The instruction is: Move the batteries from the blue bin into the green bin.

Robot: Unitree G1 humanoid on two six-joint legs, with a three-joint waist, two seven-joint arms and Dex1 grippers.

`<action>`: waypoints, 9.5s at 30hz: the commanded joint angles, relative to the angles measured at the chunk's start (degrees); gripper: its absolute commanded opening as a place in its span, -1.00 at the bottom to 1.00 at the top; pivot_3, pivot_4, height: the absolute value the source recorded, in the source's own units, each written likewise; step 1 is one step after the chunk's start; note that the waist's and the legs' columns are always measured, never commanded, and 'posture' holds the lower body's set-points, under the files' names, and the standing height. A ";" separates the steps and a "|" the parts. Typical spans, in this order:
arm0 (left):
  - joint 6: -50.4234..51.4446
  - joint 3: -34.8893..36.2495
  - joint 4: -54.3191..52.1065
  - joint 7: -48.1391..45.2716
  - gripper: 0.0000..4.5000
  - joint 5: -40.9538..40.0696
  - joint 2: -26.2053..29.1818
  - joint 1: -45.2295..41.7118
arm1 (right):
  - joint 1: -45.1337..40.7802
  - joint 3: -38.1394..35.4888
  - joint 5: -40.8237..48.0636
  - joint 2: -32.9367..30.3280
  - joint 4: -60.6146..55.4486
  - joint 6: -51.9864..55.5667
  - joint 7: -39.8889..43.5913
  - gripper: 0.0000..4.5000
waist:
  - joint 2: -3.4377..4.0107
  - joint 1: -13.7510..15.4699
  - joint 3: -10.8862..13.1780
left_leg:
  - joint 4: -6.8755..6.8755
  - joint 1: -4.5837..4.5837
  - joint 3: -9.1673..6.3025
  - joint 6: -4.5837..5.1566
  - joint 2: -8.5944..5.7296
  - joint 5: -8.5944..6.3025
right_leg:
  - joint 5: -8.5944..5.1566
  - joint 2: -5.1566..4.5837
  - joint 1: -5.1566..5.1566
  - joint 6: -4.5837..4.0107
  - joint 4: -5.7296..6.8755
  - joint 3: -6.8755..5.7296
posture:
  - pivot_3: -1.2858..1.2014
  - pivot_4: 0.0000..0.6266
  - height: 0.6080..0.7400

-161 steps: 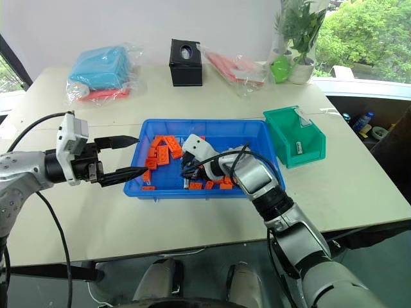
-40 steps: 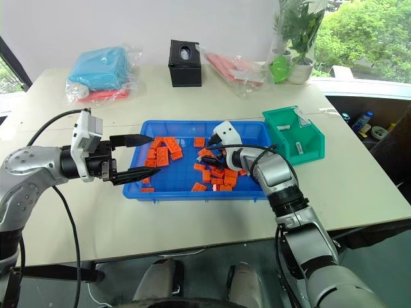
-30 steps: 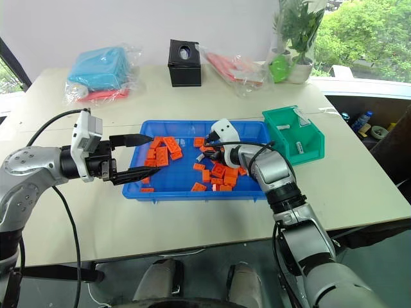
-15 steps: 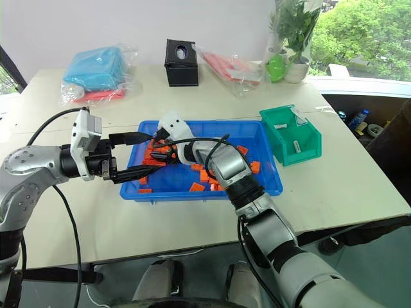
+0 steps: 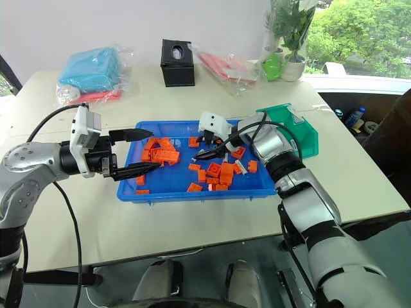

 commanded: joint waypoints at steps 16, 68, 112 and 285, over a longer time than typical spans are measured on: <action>1.38 3.56 -4.56 1.00 1.00 -1.85 2.33 1.90 | -4.75 -4.04 -7.70 5.73 20.93 -21.95 -4.45 0.31 | 0.00 0.13 0.00 | 0.08 -0.02 -0.02 -0.04 0.01 0.02 | 0.00 -0.02 0.01 -0.03 0.19 0.01 | 0.03 -0.52 -0.66; -2.18 -3.25 2.93 -3.37 1.00 1.36 -3.12 -2.88 | 27.04 -43.33 7.27 -11.49 -48.20 43.97 -37.55 0.78 | 0.11 1.09 -0.29 | 0.04 0.19 0.14 -0.05 0.08 0.01 | 0.12 -0.04 0.26 -0.24 -0.14 -0.04 | 0.03 -0.52 -0.66; -1.64 0.11 -1.27 1.04 1.00 0.23 -2.49 -0.11 | 23.10 -16.59 13.46 2.35 -50.38 66.73 -47.80 0.78 | 0.18 1.38 -0.36 | 0.07 0.02 -0.01 -0.04 0.46 0.01 | 0.23 0.62 0.10 -0.44 -0.18 0.05 | 0.03 -0.52 -0.66; -1.33 2.56 5.19 -3.45 1.00 -0.10 -0.62 -3.25 | 22.66 -33.77 13.17 -31.01 -39.12 31.18 -7.70 0.51 | 0.36 0.72 -0.36 | 0.06 0.04 0.04 -0.16 0.51 0.09 | 0.71 0.71 0.32 -0.46 -0.76 0.05 | 0.03 -0.52 -0.66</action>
